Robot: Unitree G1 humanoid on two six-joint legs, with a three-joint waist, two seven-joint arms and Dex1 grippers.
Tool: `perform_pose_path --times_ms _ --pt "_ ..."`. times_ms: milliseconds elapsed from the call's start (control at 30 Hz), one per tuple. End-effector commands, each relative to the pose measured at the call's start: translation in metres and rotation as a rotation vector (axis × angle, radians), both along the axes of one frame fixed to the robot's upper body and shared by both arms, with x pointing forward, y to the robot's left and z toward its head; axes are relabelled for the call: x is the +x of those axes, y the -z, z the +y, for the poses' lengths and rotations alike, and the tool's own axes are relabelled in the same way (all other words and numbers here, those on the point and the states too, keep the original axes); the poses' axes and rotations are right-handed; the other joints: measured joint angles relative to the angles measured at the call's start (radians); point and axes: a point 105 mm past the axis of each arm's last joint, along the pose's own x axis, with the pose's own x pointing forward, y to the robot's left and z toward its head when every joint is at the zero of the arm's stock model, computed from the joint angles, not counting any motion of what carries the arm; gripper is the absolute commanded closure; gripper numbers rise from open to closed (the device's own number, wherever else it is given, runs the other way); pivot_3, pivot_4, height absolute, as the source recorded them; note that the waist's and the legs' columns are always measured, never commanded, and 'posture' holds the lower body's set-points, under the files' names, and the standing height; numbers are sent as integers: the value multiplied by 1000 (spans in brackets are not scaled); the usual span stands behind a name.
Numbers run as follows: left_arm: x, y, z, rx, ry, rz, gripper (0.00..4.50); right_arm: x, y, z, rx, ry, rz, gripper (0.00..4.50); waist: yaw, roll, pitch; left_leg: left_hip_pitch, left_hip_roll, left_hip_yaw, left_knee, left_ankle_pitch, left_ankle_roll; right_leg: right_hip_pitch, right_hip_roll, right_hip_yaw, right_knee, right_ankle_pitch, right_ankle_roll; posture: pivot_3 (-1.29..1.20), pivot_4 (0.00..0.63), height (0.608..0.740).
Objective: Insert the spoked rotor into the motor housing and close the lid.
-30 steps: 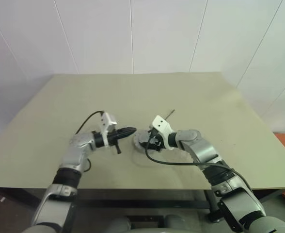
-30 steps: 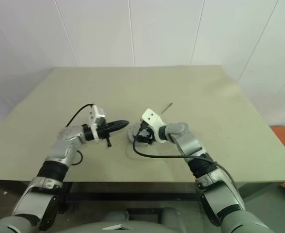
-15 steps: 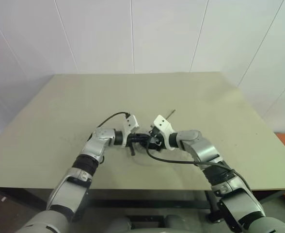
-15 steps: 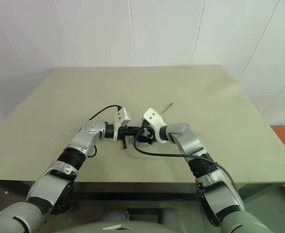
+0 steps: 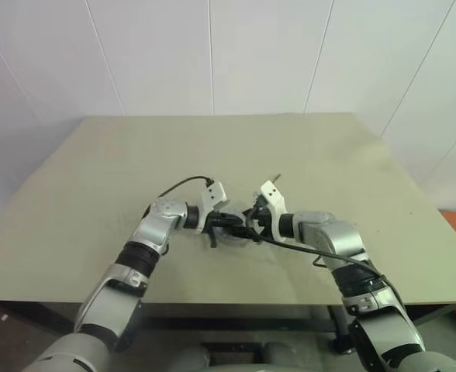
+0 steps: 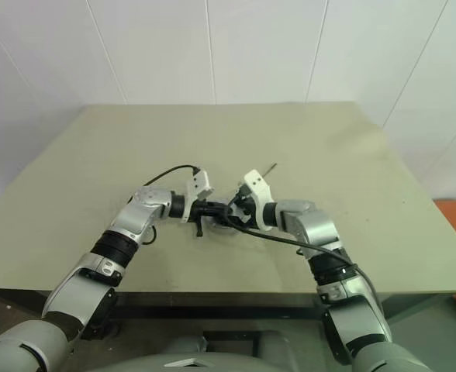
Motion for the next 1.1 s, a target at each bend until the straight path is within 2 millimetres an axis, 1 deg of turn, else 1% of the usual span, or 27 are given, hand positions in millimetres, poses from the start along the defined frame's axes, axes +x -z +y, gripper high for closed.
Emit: perform_pose_path --times_ms 33,233,333,400,567,700,767,800,867,933,1033,1100 --pt "-20 37 6 100 34 141 4500 -3 -4 -16 56 16 59 18 2 0 0 0 0 0 0 -1 1 -1 0 0 0 0 1 0 0 740" --pt "-22 37 5 100 41 146 4500 12 -13 -42 32 97 31 18 0 -1 0 -1 -2 1 1 -8 4 -1 -2 2 -1 -4 4 0 0 740" --pt "-24 37 5 99 58 132 4500 17 -18 -51 41 126 26 18 -2 -1 1 -1 -2 1 1 -9 4 -1 -2 2 -1 -5 4 0 0 740" --pt "-24 34 5 89 67 120 4500 18 -20 -53 41 127 23 18 -1 -1 2 -1 -1 1 1 -9 4 -1 -1 2 0 -5 4 0 0 740" --pt "-20 26 6 57 58 108 4500 18 -15 -52 21 118 16 18 -2 -1 4 -1 -1 2 1 -8 4 -2 -1 2 0 -5 4 0 0 740" --pt "-18 24 8 55 51 110 4500 18 -13 -48 12 112 8 18 -2 -2 5 -1 -1 2 1 -8 4 -2 -1 2 0 -5 3 0 0 740" --pt "-18 24 9 55 50 113 4500 19 -15 -48 15 114 -12 18 -2 -2 5 -1 -1 2 1 -8 4 -2 -1 2 1 -5 3 0 0 740" --pt "-19 24 10 55 51 115 4500 20 -17 -48 23 112 -27 18 -2 -2 5 -1 -1 2 2 -8 4 -2 -1 2 1 -5 3 0 0 740" --pt "-20 24 10 54 57 122 4500 19 -29 -44 74 79 -69 18 -2 -2 5 -1 -1 2 2 -8 4 -2 -1 2 1 -5 3 0 0 740" --pt "-21 23 11 50 67 133 4500 12 -47 -36 172 14 -101 18 -1 -2 6 -1 -1 2 2 -8 4 -2 -1 2 1 -5 3 0 0 740" --pt "-24 22 12 44 81 146 4500 1 -68 -31 298 -51 -123 18 -1 -2 10 -2 -1 2 2 -8 4 -2 -1 2 1 -5 3 0 0 740" --pt "-27 21 15 40 97 157 4500 -9 -77 -28 357 -107 -134 18 0 -2 12 -2 -1 2 2 -8 4 -2 -1 2 1 -5 3 0 0 740"
